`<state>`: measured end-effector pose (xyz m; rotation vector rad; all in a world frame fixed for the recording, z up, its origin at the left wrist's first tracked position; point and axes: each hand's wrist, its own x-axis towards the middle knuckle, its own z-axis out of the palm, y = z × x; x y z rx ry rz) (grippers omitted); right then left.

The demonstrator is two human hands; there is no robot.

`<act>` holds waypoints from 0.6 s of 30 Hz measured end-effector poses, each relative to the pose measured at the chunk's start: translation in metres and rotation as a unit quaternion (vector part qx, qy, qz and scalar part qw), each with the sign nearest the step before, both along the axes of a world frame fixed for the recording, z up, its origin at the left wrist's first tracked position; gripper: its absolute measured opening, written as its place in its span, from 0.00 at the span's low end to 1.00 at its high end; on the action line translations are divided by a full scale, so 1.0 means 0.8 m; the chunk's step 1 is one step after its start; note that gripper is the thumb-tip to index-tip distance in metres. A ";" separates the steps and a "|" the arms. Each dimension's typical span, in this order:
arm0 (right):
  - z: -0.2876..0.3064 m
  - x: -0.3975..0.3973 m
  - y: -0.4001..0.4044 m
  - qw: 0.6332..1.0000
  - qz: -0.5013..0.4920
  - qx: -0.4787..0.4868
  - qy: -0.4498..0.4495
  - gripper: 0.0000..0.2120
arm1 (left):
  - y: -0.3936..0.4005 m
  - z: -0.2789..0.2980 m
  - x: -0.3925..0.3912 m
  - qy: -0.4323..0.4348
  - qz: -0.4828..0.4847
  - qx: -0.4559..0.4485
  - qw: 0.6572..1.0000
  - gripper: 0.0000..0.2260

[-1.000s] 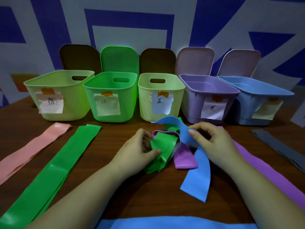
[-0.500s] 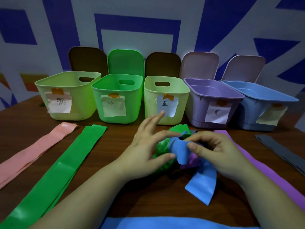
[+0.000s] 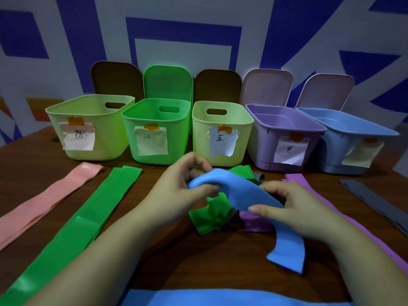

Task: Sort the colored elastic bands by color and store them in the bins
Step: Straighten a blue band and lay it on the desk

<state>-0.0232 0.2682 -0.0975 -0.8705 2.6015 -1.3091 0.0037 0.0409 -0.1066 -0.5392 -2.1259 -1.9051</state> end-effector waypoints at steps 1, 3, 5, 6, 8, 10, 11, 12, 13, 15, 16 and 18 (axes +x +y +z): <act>-0.003 -0.005 0.005 0.999 -0.017 0.044 0.005 0.04 | -0.003 0.003 -0.001 -0.002 0.007 0.026 1.000 0.16; -0.007 -0.015 0.014 0.995 -0.053 0.089 0.006 0.03 | -0.011 0.008 -0.003 -0.005 0.045 0.051 0.998 0.16; -0.007 -0.021 0.023 0.994 -0.074 0.078 -0.009 0.06 | -0.023 0.007 -0.009 -0.013 0.097 0.004 0.995 0.16; -0.006 -0.022 0.026 0.995 -0.081 0.062 -0.023 0.06 | -0.030 0.004 -0.012 -0.012 0.118 -0.037 0.992 0.17; -0.002 -0.022 0.031 0.993 -0.101 0.037 -0.043 0.07 | -0.043 -0.005 -0.020 0.011 0.155 -0.131 0.979 0.12; 0.000 -0.024 0.034 0.991 -0.126 0.014 -0.044 0.10 | -0.055 -0.010 -0.026 0.023 0.184 -0.253 0.950 0.08; 0.001 -0.025 0.035 0.990 -0.137 -0.003 -0.043 0.11 | -0.059 -0.011 -0.027 0.005 0.187 -0.299 0.936 0.09; 0.002 -0.026 0.036 0.988 -0.148 -0.022 -0.045 0.12 | -0.061 -0.011 -0.027 -0.026 0.180 -0.333 0.925 0.13; 0.002 -0.027 0.037 0.985 -0.159 -0.038 -0.049 0.12 | -0.063 -0.011 -0.026 -0.062 0.173 -0.362 0.914 0.17; 0.002 -0.027 0.040 0.981 -0.177 -0.060 -0.057 0.12 | -0.063 -0.010 -0.024 -0.109 0.160 -0.420 0.886 0.22; 0.002 -0.028 0.041 0.979 -0.182 -0.067 -0.062 0.13 | -0.064 -0.010 -0.023 -0.124 0.152 -0.438 0.877 0.24; 0.001 -0.029 0.042 0.978 -0.186 -0.071 -0.069 0.12 | -0.067 -0.007 -0.022 -0.145 0.130 -0.440 0.877 0.28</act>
